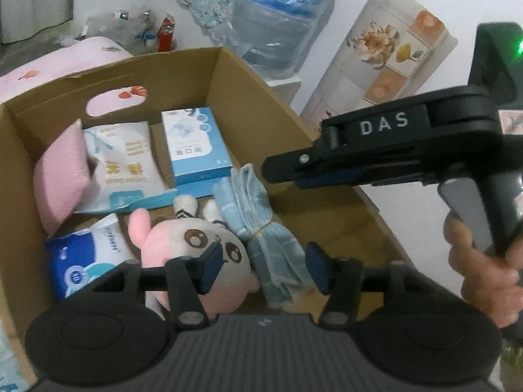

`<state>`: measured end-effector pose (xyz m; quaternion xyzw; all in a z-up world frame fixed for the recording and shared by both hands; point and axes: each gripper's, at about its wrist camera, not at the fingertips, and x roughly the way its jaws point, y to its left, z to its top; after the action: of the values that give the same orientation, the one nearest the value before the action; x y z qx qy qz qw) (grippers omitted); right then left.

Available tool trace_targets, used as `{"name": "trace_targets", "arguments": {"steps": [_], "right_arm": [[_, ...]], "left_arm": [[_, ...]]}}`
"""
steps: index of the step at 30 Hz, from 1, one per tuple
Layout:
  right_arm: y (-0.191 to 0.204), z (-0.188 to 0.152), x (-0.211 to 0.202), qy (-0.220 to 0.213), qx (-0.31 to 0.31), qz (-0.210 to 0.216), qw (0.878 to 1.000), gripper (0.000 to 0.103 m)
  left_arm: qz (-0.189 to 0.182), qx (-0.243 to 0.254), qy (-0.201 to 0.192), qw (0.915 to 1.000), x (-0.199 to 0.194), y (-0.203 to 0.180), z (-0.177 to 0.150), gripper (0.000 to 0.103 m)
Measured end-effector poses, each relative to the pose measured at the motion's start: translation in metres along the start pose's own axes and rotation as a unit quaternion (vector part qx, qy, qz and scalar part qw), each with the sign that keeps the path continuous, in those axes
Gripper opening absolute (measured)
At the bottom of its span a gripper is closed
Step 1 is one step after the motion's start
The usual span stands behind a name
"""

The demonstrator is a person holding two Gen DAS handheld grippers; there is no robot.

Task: Organize soft objects
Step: 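Move the right gripper back toward the remaining items on the mat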

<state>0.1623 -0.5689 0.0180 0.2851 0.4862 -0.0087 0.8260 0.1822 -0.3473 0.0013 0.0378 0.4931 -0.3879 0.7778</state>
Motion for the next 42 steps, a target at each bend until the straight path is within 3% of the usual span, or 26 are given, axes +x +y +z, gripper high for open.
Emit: {"name": "trace_targets", "arguments": {"steps": [6, 11, 16, 19, 24, 28, 34, 37, 40, 42], "right_arm": [[0.019, -0.005, -0.018, -0.033, -0.002, 0.029, 0.999, 0.035], [0.038, -0.029, -0.045, -0.085, -0.006, 0.087, 0.993, 0.041], [0.062, -0.059, -0.054, -0.121, 0.007, 0.145, 0.982, 0.043], [0.087, -0.077, -0.050, -0.120, 0.008, 0.187, 0.975, 0.044], [0.149, -0.105, -0.035, -0.104, -0.016, 0.242, 0.965, 0.046], [0.209, -0.130, -0.008, -0.077, -0.052, 0.277, 0.956, 0.049], [0.310, -0.166, 0.062, 0.007, -0.150, 0.269, 0.951, 0.052], [0.351, -0.181, 0.104, 0.048, -0.194, 0.243, 0.949, 0.052], [0.381, -0.193, 0.144, 0.076, -0.232, 0.209, 0.947, 0.054], [0.395, -0.200, 0.163, 0.087, -0.253, 0.190, 0.945, 0.061]], "left_arm": [[0.007, -0.008, -0.033, 0.9994, -0.041, 0.008, -0.006, 0.062], [0.014, -0.009, -0.079, 0.9967, -0.094, 0.021, -0.028, 0.068], [0.064, -0.020, -0.134, 0.9887, -0.152, 0.047, -0.068, 0.071], [0.110, -0.037, -0.168, 0.9788, -0.188, 0.070, -0.101, 0.071], [0.193, -0.082, -0.208, 0.9554, -0.231, 0.109, -0.158, 0.071], [0.278, -0.110, -0.215, 0.9297, -0.248, 0.142, -0.205, 0.071], [0.368, -0.138, -0.195, 0.8985, -0.249, 0.190, -0.249, 0.064], [0.369, -0.157, -0.199, 0.8945, -0.246, 0.211, -0.259, 0.059], [0.357, -0.154, -0.201, 0.8994, -0.241, 0.223, -0.264, 0.058], [0.349, -0.154, -0.191, 0.9045, -0.236, 0.231, -0.266, 0.053]]}}
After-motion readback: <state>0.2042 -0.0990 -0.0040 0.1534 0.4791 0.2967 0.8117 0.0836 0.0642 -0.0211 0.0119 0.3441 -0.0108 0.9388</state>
